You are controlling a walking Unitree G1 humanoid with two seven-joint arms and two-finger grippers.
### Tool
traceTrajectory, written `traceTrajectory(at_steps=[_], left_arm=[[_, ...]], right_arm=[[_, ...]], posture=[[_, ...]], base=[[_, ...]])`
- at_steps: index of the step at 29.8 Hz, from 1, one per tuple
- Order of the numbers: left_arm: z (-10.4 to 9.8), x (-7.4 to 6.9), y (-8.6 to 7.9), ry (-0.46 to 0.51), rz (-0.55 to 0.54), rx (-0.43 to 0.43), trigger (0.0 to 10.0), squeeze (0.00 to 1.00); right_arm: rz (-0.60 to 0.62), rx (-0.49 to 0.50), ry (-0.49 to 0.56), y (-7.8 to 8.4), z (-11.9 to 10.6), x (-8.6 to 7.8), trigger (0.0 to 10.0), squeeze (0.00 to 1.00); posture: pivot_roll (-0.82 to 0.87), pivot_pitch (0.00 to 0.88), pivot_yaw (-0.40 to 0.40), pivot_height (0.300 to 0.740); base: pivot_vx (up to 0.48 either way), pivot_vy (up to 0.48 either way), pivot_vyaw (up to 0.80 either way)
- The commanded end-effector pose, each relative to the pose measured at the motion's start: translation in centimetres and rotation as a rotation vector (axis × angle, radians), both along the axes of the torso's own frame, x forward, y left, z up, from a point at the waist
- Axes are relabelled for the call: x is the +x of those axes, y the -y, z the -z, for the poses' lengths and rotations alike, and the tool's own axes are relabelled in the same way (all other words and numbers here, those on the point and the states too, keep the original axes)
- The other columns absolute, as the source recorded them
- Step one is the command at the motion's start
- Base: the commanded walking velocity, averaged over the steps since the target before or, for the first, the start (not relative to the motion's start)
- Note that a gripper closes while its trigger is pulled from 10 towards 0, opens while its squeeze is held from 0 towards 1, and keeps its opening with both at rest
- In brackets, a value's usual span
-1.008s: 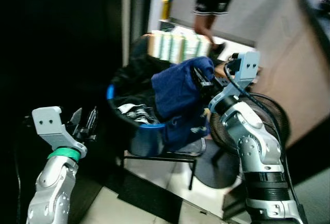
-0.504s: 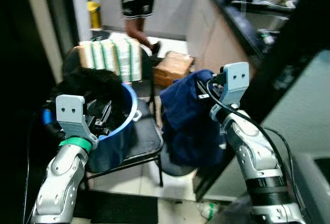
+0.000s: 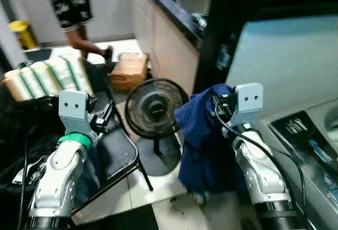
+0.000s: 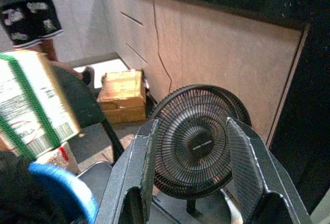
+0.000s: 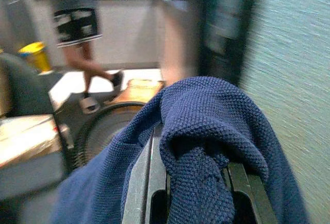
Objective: Clothes washing
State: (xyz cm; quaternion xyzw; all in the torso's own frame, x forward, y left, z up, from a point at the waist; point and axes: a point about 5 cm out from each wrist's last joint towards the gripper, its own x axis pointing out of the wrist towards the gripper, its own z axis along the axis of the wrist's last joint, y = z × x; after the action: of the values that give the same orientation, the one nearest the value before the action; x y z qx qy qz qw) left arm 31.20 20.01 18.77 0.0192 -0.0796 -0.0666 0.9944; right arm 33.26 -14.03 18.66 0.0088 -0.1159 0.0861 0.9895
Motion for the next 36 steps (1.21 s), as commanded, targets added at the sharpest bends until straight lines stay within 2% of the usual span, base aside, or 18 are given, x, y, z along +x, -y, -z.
traceTrajectory(at_steps=[1, 4, 8, 10, 16, 19, 21, 23, 24, 25, 27, 28, 29, 30, 31, 33, 35, 36], left_arm=[[-1.2, 0.4, -1.3, 0.029, -0.049, 0.006, 10.0, 0.00], [-2.1, 0.5, -1.7, 0.049, -0.050, 0.026, 10.0, 0.00], [-2.1, 0.4, -1.8, 0.048, -0.039, 0.039, 10.0, 0.00], [-2.1, 0.4, -1.4, 0.059, -0.012, 0.058, 10.0, 0.00], [-2.4, 0.9, -0.7, 0.079, 0.024, 0.055, 10.0, 0.00], [-3.1, 1.2, 0.1, 0.110, 0.062, 0.058, 10.0, 0.00], [-3.1, 1.2, 0.1, 0.110, 0.062, 0.058, 10.0, 0.00], [-3.5, 1.3, 0.2, 0.127, 0.065, 0.058, 10.0, 0.00], [-3.5, 1.3, 0.2, 0.127, 0.065, 0.058, 10.0, 0.00], [-3.8, 1.2, 0.1, 0.137, 0.062, 0.059, 10.0, 0.00], [-4.1, 1.3, 0.1, 0.152, 0.059, 0.065, 10.0, 0.00], [-4.1, 1.3, 0.1, 0.152, 0.059, 0.065, 10.0, 0.00], [-4.2, 1.3, 0.1, 0.159, 0.058, 0.070, 10.0, 0.00], [-4.2, 1.3, 0.1, 0.159, 0.058, 0.070, 10.0, 0.00], [-4.3, 1.3, 0.1, 0.163, 0.058, 0.072, 10.0, 0.00], [-4.3, 1.2, 0.1, 0.166, 0.058, 0.078, 10.0, 0.00], [-4.4, 1.1, -0.1, 0.167, 0.047, 0.077, 10.0, 0.00], [-4.4, 1.1, -0.1, 0.167, 0.047, 0.077, 10.0, 0.00]], right_arm=[[-0.001, 0.008, 0.019, -0.8, 0.2, -0.3, 10.0, 0.00], [0.000, 0.032, 0.032, -1.3, 0.0, -0.3, 10.0, 0.00], [0.013, 0.078, 0.052, -1.2, -0.5, -0.2, 10.0, 0.00], [0.029, 0.126, 0.089, -0.9, -1.5, -0.1, 10.0, 0.00], [0.044, 0.153, 0.152, -0.6, -3.3, 0.2, 10.0, 0.00], [0.058, 0.178, 0.220, -0.1, -5.5, 0.3, 10.0, 0.00], [0.058, 0.178, 0.220, -0.1, -5.5, 0.3, 10.0, 0.00], [0.065, 0.234, 0.306, 0.6, -8.5, 0.5, 10.0, 0.00], [0.065, 0.234, 0.306, 0.6, -8.5, 0.5, 10.0, 0.00], [0.089, 0.292, 0.402, 1.6, -11.4, 0.4, 10.0, 0.00], [0.133, 0.369, 0.558, 3.3, -15.7, -0.3, 10.0, 0.00], [0.133, 0.369, 0.558, 3.3, -15.7, -0.3, 10.0, 0.00], [0.142, 0.393, 0.619, 4.2, -17.3, -0.6, 10.0, 0.00], [0.142, 0.393, 0.619, 4.2, -17.3, -0.6, 10.0, 0.00], [0.130, 0.384, 0.665, 4.7, -18.7, -0.8, 10.0, 0.00], [0.105, 0.354, 0.683, 4.9, -19.6, -0.8, 10.0, 0.00], [0.035, 0.260, 0.638, 3.7, -19.2, -0.3, 10.0, 0.00], [0.035, 0.260, 0.638, 3.7, -19.2, -0.3, 10.0, 0.00]], posture=[[0.19, 0.000, 0.124, 0.740], [0.19, 0.000, 0.137, 0.740], [0.19, 0.000, 0.141, 0.740], [0.18, 0.000, 0.147, 0.740], [0.14, 0.000, 0.151, 0.740], [0.13, 0.000, 0.138, 0.740], [0.13, 0.000, 0.138, 0.740], [0.12, 0.000, 0.127, 0.740], [0.12, 0.000, 0.127, 0.740], [0.12, 0.000, 0.122, 0.740], [0.11, 0.000, 0.104, 0.740], [0.11, 0.000, 0.104, 0.740], [0.11, 0.000, 0.104, 0.740], [0.11, 0.000, 0.104, 0.740], [0.11, 0.000, 0.092, 0.740], [0.11, 0.000, 0.079, 0.740], [0.11, 0.000, 0.074, 0.740], [0.11, 0.000, 0.074, 0.740]], base=[[0.000, 0.000, -0.80], [0.000, 0.000, -0.80], [0.000, 0.000, -0.80], [0.000, 0.000, -0.80], [0.000, 0.000, -0.80], [0.000, 0.000, -0.80], [0.000, 0.000, -0.80], [0.000, 0.000, -0.80], [0.000, 0.000, -0.80], [0.000, 0.000, -0.80], [0.000, 0.000, -0.80], [0.000, 0.000, -0.80], [0.000, 0.000, -0.80], [0.000, 0.000, -0.80], [0.000, 0.000, -0.80], [0.000, 0.000, -0.80], [0.000, 0.000, -0.80], [0.000, 0.000, -0.80]])
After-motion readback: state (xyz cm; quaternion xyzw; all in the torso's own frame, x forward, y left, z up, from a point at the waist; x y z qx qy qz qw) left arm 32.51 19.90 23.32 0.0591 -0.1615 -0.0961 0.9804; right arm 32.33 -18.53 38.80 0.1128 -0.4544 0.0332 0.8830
